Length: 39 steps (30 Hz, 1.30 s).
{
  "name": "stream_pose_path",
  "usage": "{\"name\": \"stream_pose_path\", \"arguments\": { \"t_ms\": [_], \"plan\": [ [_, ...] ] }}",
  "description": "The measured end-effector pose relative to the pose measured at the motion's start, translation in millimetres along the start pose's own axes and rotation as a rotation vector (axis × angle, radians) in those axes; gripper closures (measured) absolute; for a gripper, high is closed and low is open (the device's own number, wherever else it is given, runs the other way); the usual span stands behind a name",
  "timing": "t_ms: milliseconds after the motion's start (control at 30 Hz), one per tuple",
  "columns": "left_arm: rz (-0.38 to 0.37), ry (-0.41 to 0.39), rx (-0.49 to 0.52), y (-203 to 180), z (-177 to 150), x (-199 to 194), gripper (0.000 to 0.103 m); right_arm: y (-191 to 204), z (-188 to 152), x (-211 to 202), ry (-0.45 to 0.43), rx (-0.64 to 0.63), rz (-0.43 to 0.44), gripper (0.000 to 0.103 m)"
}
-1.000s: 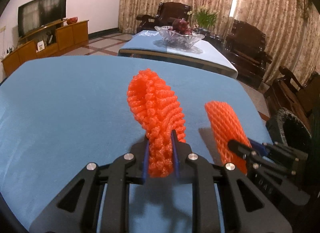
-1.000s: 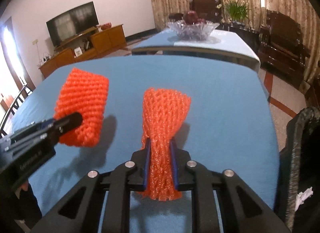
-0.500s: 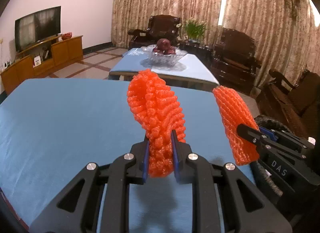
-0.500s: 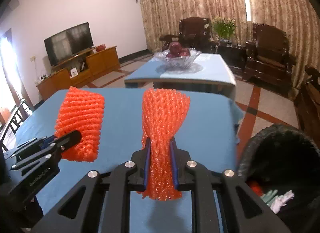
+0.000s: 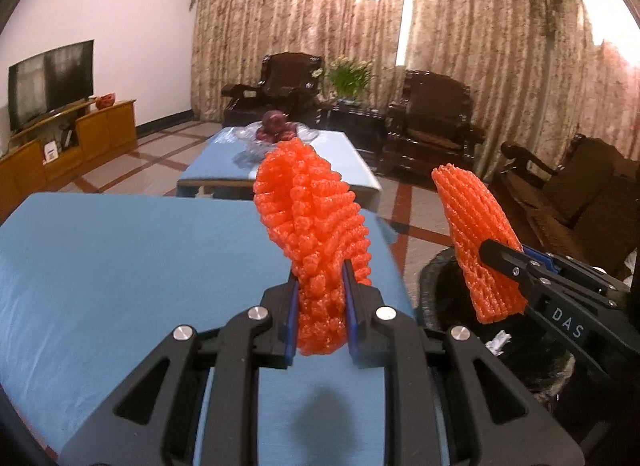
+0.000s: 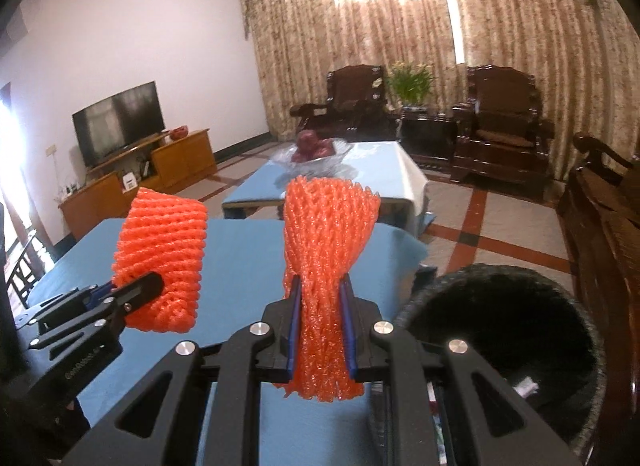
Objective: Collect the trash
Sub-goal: 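Carry both orange foam nets over the bin with both tools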
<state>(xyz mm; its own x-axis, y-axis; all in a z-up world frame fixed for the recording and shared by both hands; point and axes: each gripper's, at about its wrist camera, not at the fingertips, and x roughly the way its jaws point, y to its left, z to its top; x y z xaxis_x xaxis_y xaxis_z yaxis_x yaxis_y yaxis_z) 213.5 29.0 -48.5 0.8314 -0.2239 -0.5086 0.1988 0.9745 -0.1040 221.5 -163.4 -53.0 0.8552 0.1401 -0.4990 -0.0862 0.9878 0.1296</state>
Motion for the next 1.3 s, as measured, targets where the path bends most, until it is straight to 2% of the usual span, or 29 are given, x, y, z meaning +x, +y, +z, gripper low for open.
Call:
{"name": "stream_pose_path", "arguments": {
  "t_ms": [267, 700, 1000, 1300],
  "plan": [
    [-0.076, -0.019, 0.049, -51, 6, -4, 0.085, -36, 5, -31, -0.044, 0.024, -0.066, 0.085],
    [-0.218, 0.002, 0.121, -140, 2, 20, 0.085, -103, 3, -58, -0.068, 0.061, -0.197, 0.085],
    [-0.283, 0.038, 0.169, -186, -16, 53, 0.085, -151, -11, -53, -0.042, 0.086, -0.270, 0.085],
    [-0.300, 0.100, 0.199, -200, -37, 100, 0.085, -189, -39, -28, 0.018, 0.122, -0.310, 0.085]
  ]
}}
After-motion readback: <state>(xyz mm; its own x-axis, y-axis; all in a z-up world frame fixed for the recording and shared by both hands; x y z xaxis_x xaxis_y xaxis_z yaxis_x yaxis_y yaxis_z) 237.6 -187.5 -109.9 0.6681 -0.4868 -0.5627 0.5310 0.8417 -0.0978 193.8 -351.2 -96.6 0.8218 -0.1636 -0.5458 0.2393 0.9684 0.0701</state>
